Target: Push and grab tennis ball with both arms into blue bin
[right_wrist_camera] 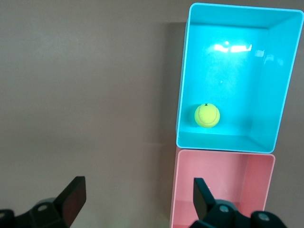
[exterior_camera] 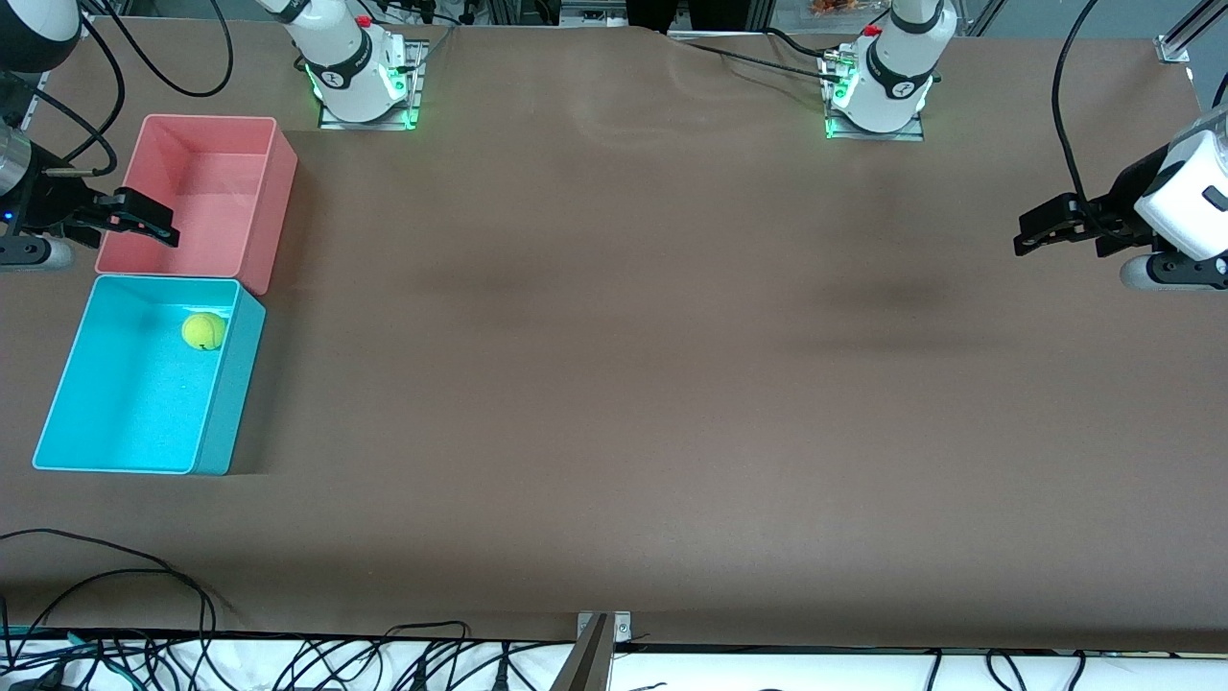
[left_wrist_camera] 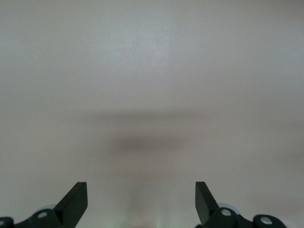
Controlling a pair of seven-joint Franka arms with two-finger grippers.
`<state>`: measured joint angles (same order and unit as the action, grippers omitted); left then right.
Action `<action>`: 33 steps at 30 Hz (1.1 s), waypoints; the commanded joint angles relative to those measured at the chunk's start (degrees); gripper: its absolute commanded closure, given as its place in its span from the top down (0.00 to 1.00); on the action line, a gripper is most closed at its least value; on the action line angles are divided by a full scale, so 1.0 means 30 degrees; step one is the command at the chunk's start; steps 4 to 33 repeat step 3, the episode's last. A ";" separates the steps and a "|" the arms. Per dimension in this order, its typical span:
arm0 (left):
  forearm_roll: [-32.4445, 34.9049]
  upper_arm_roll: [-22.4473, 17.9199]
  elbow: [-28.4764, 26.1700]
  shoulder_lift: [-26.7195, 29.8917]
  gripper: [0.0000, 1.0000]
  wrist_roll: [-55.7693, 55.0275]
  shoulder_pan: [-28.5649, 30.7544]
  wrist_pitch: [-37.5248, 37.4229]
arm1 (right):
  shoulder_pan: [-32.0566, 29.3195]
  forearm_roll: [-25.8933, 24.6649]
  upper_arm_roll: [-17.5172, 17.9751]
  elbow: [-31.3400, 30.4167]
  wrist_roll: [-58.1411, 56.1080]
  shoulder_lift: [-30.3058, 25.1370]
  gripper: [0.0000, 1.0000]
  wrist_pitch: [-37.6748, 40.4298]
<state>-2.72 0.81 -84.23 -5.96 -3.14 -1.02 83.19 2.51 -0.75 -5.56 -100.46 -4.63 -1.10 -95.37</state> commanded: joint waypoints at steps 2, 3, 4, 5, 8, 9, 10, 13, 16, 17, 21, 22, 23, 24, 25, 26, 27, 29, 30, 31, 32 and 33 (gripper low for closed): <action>-0.0117 0.0054 0.0040 -0.0005 1.00 -0.0038 -0.0012 0.0074 | -0.0075 0.0308 -0.0051 -0.0145 -0.0185 -0.0161 1.00 0.0063; -0.0292 0.0054 0.0040 -0.0005 1.00 -0.0038 -0.0012 0.0074 | -0.0075 0.0308 -0.0022 -0.0145 -0.0098 -0.0161 1.00 0.0092; -0.0292 0.0054 0.0040 -0.0005 1.00 -0.0038 -0.0012 0.0074 | -0.0075 0.0308 -0.0022 -0.0145 -0.0098 -0.0161 1.00 0.0092; -0.0292 0.0054 0.0040 -0.0005 1.00 -0.0038 -0.0012 0.0074 | -0.0075 0.0308 -0.0022 -0.0145 -0.0098 -0.0161 1.00 0.0092; -0.0292 0.0054 0.0040 -0.0005 1.00 -0.0038 -0.0012 0.0074 | -0.0075 0.0308 -0.0022 -0.0145 -0.0098 -0.0161 1.00 0.0092; -0.0292 0.0054 0.0040 -0.0005 1.00 -0.0038 -0.0012 0.0074 | -0.0075 0.0308 -0.0022 -0.0145 -0.0098 -0.0161 1.00 0.0092; -0.0292 0.0054 0.0040 -0.0005 1.00 -0.0038 -0.0012 0.0074 | -0.0075 0.0308 -0.0022 -0.0145 -0.0098 -0.0161 1.00 0.0092; -0.0292 0.0054 0.0040 -0.0005 1.00 -0.0038 -0.0012 0.0074 | -0.0075 0.0308 -0.0022 -0.0145 -0.0098 -0.0161 1.00 0.0092; -0.0292 0.0054 0.0040 -0.0005 1.00 -0.0038 -0.0012 0.0074 | -0.0075 0.0308 -0.0022 -0.0145 -0.0098 -0.0161 1.00 0.0092; -0.0292 0.0054 0.0040 -0.0005 1.00 -0.0038 -0.0012 0.0074 | -0.0075 0.0308 -0.0022 -0.0145 -0.0098 -0.0161 1.00 0.0092; -0.0292 0.0054 0.0040 -0.0005 1.00 -0.0038 -0.0012 0.0074 | -0.0075 0.0308 -0.0022 -0.0145 -0.0098 -0.0161 1.00 0.0092; -0.0292 0.0054 0.0040 -0.0005 1.00 -0.0038 -0.0012 0.0074 | -0.0075 0.0308 -0.0022 -0.0145 -0.0098 -0.0161 1.00 0.0092; -0.0292 0.0054 0.0040 -0.0005 1.00 -0.0038 -0.0012 0.0074 | -0.0075 0.0308 -0.0022 -0.0145 -0.0098 -0.0161 1.00 0.0092; -0.0292 0.0054 0.0040 -0.0005 1.00 -0.0038 -0.0012 0.0074 | -0.0075 0.0308 -0.0022 -0.0145 -0.0098 -0.0161 1.00 0.0092; -0.0292 0.0054 0.0040 -0.0005 1.00 -0.0038 -0.0012 0.0074 | -0.0075 0.0308 -0.0022 -0.0145 -0.0098 -0.0161 1.00 0.0092; -0.0292 0.0054 0.0040 -0.0005 1.00 -0.0038 -0.0012 0.0074 | -0.0075 0.0308 -0.0022 -0.0145 -0.0098 -0.0161 1.00 0.0092; -0.0292 0.0054 0.0040 -0.0005 1.00 -0.0038 -0.0012 0.0074 | -0.0075 0.0308 -0.0022 -0.0145 -0.0098 -0.0161 1.00 0.0092; -0.0292 0.0054 0.0040 -0.0005 1.00 -0.0038 -0.0012 0.0074 | -0.0075 0.0308 -0.0022 -0.0145 -0.0098 -0.0161 1.00 0.0092; -0.0292 0.0054 0.0040 -0.0005 1.00 -0.0038 -0.0012 0.0074 | -0.0075 0.0308 -0.0022 -0.0145 -0.0098 -0.0161 1.00 0.0092; -0.0292 0.0054 0.0040 -0.0005 1.00 -0.0038 -0.0012 0.0074 | -0.0075 0.0308 -0.0022 -0.0145 -0.0098 -0.0161 1.00 0.0092; -0.0292 0.0054 0.0040 -0.0005 1.00 -0.0038 -0.0012 0.0074 | -0.0075 0.0308 -0.0022 -0.0145 -0.0098 -0.0161 1.00 0.0092; -0.0292 0.0054 0.0040 -0.0005 1.00 -0.0038 -0.0012 0.0074 | -0.0075 0.0308 -0.0022 -0.0145 -0.0098 -0.0161 1.00 0.0092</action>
